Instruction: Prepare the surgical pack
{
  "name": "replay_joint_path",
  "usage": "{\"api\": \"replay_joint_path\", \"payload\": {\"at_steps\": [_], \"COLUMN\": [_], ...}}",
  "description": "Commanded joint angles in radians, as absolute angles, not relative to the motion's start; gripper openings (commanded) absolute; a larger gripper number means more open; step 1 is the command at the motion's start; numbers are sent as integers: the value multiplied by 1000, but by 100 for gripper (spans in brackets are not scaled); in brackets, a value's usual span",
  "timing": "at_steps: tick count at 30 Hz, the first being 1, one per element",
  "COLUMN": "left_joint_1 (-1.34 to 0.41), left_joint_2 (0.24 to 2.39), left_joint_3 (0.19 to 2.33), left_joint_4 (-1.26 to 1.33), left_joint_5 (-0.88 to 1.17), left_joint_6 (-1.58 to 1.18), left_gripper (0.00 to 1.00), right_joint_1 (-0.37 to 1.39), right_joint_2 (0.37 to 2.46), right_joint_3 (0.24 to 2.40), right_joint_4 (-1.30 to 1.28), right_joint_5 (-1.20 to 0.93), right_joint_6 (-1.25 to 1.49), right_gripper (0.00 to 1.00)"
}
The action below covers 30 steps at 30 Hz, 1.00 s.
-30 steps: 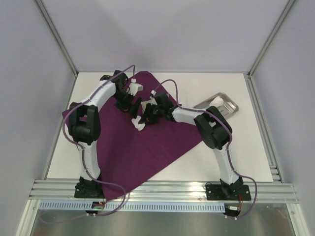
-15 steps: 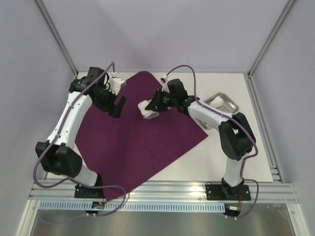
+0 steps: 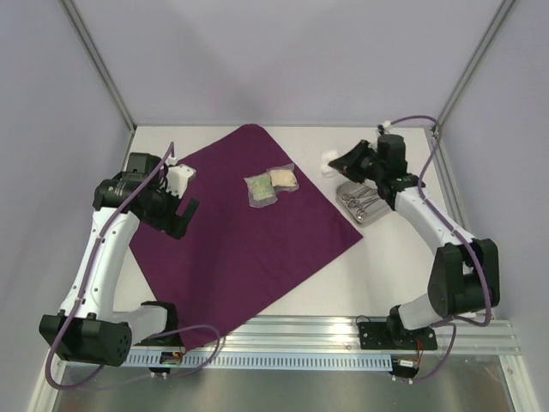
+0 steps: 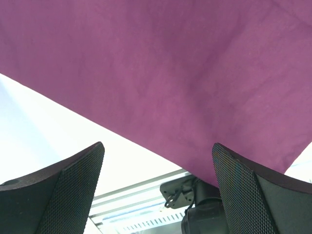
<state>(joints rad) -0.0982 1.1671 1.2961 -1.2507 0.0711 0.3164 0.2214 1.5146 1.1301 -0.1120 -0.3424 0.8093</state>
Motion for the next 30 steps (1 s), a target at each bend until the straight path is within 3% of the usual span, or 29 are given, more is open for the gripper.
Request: {"api": "replay_joint_path", "payload": {"at_steps": [1, 6, 12, 30], "left_joint_1": [-100, -100, -100, -100], "left_joint_2": [1150, 1204, 1210, 1224], "left_joint_3": [1264, 1262, 1249, 1241], "left_joint_4": [-1221, -1209, -1201, -1190], "left_joint_5": [80, 111, 97, 104], "left_joint_6": [281, 258, 255, 259], "left_gripper": [100, 100, 100, 100], "right_joint_1": [80, -105, -182, -216], "right_joint_2": [1390, 1362, 1465, 1704], "right_joint_3": [1014, 898, 858, 890], "right_joint_4": [-64, -29, 69, 135], "right_joint_5": [-223, -181, -104, -3], "right_joint_6": [880, 913, 983, 1104], "right_gripper": [0, 0, 1, 1]}}
